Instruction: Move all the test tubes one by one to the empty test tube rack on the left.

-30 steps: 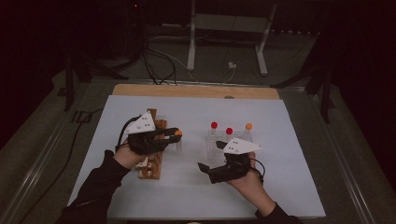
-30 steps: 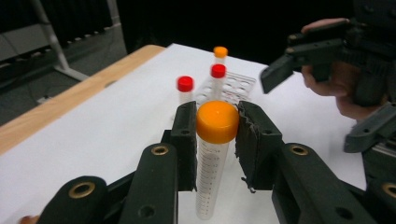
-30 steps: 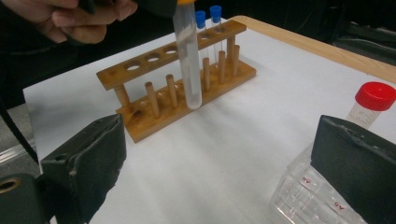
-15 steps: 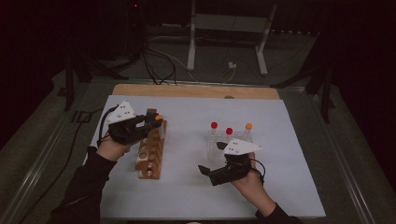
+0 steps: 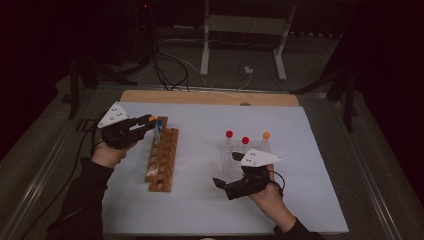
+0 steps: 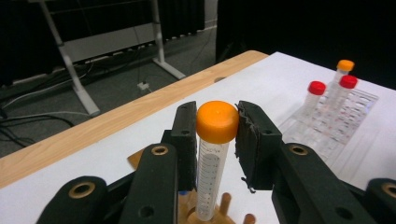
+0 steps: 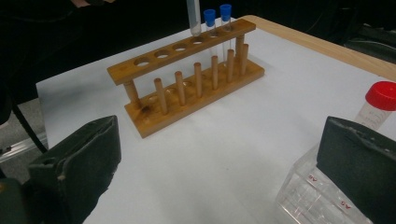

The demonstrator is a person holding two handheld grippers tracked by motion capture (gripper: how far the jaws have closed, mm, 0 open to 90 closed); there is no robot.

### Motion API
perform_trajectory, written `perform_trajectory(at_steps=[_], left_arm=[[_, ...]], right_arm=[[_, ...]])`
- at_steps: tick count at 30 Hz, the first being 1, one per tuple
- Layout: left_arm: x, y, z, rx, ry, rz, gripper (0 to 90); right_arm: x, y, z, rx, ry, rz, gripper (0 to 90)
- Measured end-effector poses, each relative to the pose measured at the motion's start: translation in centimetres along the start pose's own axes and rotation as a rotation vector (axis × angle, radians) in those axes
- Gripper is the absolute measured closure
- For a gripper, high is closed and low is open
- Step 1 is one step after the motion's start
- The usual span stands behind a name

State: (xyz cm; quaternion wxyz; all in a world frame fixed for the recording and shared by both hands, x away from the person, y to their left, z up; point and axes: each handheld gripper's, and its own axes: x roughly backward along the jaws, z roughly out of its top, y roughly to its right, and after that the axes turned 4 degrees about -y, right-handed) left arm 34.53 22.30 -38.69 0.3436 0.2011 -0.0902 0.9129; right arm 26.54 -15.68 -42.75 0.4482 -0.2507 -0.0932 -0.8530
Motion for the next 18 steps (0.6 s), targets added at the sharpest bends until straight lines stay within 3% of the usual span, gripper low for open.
perform_trajectory(at_steps=[5, 18], left_arm=[[-0.4, -0.5, -0.7, 0.035, -0.005, -0.007, 70.9], [-2.1, 0.0, -2.8, 0.037, -0.092, -0.024, 71.0]], right_arm=[[0.0, 0.0, 0.0, 0.0, 0.0, 0.001, 0.0], [0.2, 0.0, -0.1, 0.002, 0.002, 0.001, 0.0]])
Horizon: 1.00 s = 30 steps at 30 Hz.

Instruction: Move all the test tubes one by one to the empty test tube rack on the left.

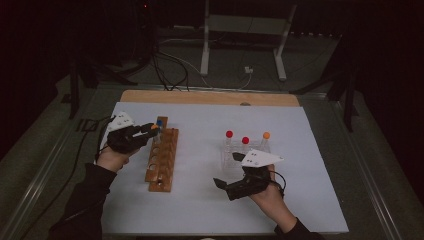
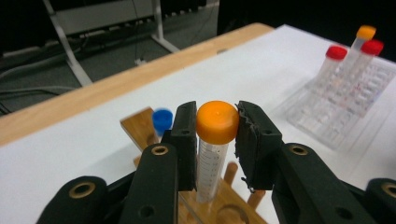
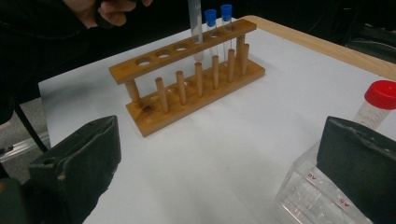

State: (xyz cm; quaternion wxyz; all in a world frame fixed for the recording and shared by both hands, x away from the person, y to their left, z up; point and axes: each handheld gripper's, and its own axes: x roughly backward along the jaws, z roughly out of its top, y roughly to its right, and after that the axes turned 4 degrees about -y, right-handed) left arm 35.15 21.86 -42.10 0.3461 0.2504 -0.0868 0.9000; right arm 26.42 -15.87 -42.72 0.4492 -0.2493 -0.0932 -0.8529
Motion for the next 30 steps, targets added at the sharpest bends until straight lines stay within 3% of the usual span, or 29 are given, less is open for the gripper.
perform_trajectory(at_steps=[14, 28, 29, 30], left_arm=[[-1.2, 0.1, -1.1, -0.008, -0.069, 0.007, 71.0], [-1.6, 0.0, -1.6, -0.014, -0.092, -0.008, 70.3], [-1.6, 0.0, -1.6, -0.014, -0.09, -0.021, 68.6], [-1.6, 0.2, -1.5, -0.019, -0.085, -0.026, 60.4]], right_arm=[[0.1, 0.0, 0.0, 0.002, 0.002, 0.006, 0.0], [0.3, 0.0, 0.0, 0.001, 0.006, 0.02, 0.0], [0.4, 0.1, 0.0, 0.003, 0.01, 0.018, 0.0], [0.5, 0.1, 0.1, 0.002, 0.015, 0.019, 0.0]])
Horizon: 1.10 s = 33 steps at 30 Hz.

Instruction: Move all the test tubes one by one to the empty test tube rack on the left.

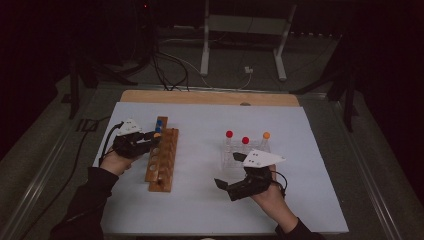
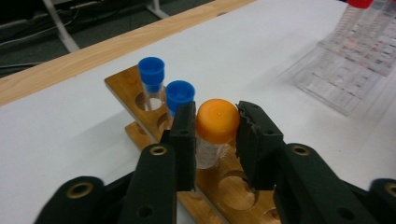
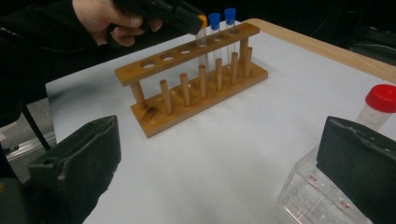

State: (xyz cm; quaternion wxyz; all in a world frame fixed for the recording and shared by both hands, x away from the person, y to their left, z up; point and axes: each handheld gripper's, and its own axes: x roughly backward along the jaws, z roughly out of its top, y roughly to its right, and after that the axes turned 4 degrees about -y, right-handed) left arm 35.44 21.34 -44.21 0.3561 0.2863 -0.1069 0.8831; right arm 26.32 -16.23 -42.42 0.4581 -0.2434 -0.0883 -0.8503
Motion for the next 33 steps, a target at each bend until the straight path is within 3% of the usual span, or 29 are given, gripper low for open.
perform_trajectory(at_steps=[6, 13, 19, 23, 28, 30, 33], left_arm=[[0.7, 1.3, 0.7, -0.038, 0.035, -0.05, 22.3], [1.4, 2.1, 1.5, -0.036, 0.087, -0.163, 3.6], [1.7, 2.7, 1.8, -0.054, 0.1, -0.206, 1.1], [1.6, 3.1, 1.9, -0.064, 0.099, -0.21, 1.1], [1.8, 3.3, 2.0, -0.069, 0.111, -0.225, 1.1], [1.8, 3.4, 2.1, -0.065, 0.114, -0.233, 1.1], [1.7, 3.4, 2.1, -0.065, 0.113, -0.236, 1.1]], right_arm=[[1.4, 1.0, 0.5, -0.001, 0.031, -0.039, 0.0], [4.2, 4.0, 0.7, -0.038, 0.064, -0.155, 0.0], [5.8, 7.2, -0.3, -0.095, 0.053, -0.26, 0.0], [5.9, 9.0, -1.4, -0.129, 0.024, -0.318, 0.0], [5.2, 10.9, -3.1, -0.172, -0.041, -0.341, 0.0], [4.9, 11.5, -3.6, -0.186, -0.06, -0.342, 5.2], [4.3, 12.1, -4.1, -0.203, -0.087, -0.348, 6.1]])
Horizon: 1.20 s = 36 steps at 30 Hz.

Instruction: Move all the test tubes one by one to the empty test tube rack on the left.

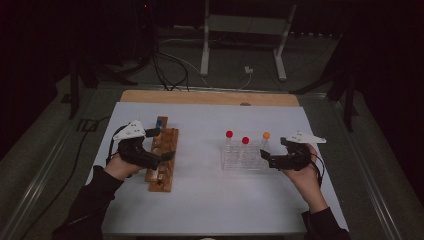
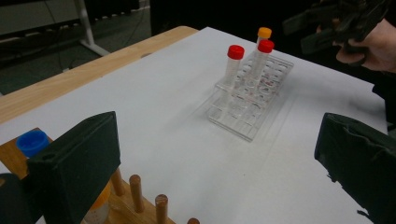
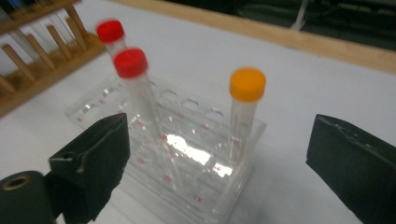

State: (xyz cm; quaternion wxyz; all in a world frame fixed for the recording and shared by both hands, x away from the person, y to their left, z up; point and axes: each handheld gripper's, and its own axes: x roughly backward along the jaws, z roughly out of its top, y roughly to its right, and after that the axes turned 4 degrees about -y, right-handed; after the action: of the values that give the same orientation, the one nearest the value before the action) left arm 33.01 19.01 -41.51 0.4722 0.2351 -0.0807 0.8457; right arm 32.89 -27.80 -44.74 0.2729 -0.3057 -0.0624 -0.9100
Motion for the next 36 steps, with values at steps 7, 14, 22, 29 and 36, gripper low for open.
perform_trajectory(at_steps=[7, 14, 22, 29, 36], left_arm=[[0.0, 0.1, 0.0, -0.002, 0.001, 0.007, 1.2], [-0.2, 0.1, 0.0, -0.006, -0.004, 0.005, 1.2], [-0.1, 0.1, 0.0, -0.004, -0.002, 0.005, 1.1], [-0.1, 0.1, 0.0, -0.006, -0.004, 0.013, 1.2], [-0.1, 0.1, 0.0, -0.006, -0.005, 0.011, 1.2]], right_arm=[[-1.3, 0.3, -0.3, -0.01, -0.031, -0.037, 27.9], [-1.8, 0.5, -0.1, -0.008, -0.034, -0.037, 48.5], [-2.5, 0.7, -0.1, 0.007, -0.046, -0.061, 61.9], [-3.2, 0.8, 0.0, 0.006, -0.045, -0.053, 67.8], [-3.5, 1.0, 0.2, 0.006, -0.038, -0.067, 74.2]])
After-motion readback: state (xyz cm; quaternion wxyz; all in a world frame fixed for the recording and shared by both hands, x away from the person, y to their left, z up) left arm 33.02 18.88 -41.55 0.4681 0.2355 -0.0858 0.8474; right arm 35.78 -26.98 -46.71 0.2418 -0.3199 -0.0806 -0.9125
